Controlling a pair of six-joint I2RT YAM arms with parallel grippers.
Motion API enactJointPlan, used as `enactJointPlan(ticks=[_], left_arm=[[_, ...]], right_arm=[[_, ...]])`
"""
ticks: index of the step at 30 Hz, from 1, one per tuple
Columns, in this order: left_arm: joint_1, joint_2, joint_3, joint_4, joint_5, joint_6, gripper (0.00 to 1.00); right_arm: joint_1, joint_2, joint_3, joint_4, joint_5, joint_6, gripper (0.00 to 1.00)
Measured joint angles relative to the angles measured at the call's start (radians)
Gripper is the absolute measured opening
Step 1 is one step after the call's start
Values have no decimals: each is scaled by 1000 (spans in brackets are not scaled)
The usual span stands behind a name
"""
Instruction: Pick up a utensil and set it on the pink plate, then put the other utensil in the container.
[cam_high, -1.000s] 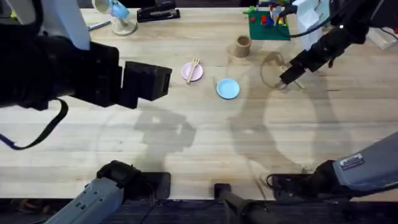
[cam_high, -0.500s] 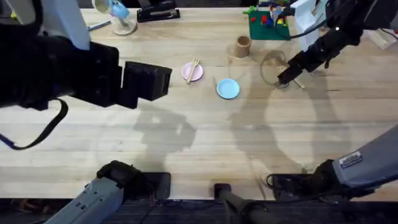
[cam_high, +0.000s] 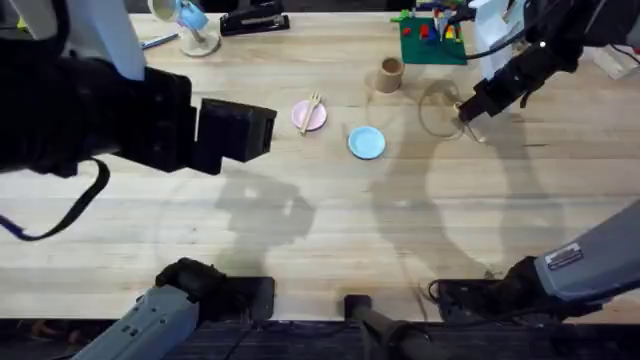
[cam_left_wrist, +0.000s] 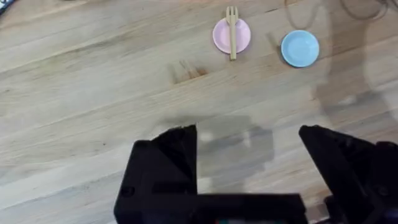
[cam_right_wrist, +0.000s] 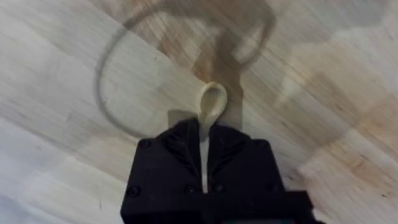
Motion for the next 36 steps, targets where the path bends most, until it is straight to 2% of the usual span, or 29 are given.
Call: enactJointPlan(ticks=[12,24,29,33,36], left_arm=[[0,0,0,0,0,0,993],[0,0,0,0,0,0,993],[0,0,0,0,0,0,993],[0,0,0,0,0,0,994],[0,0,0,0,0,0,994]], right_arm=[[0,-23,5,-56,0,1,26],[0,-378,26,-67,-4,33,28],[0,-462,26,-71,-12,35,28],[3,-495,26,-63,-78,32,28],[3,-504,26,-43,-191,4,28]])
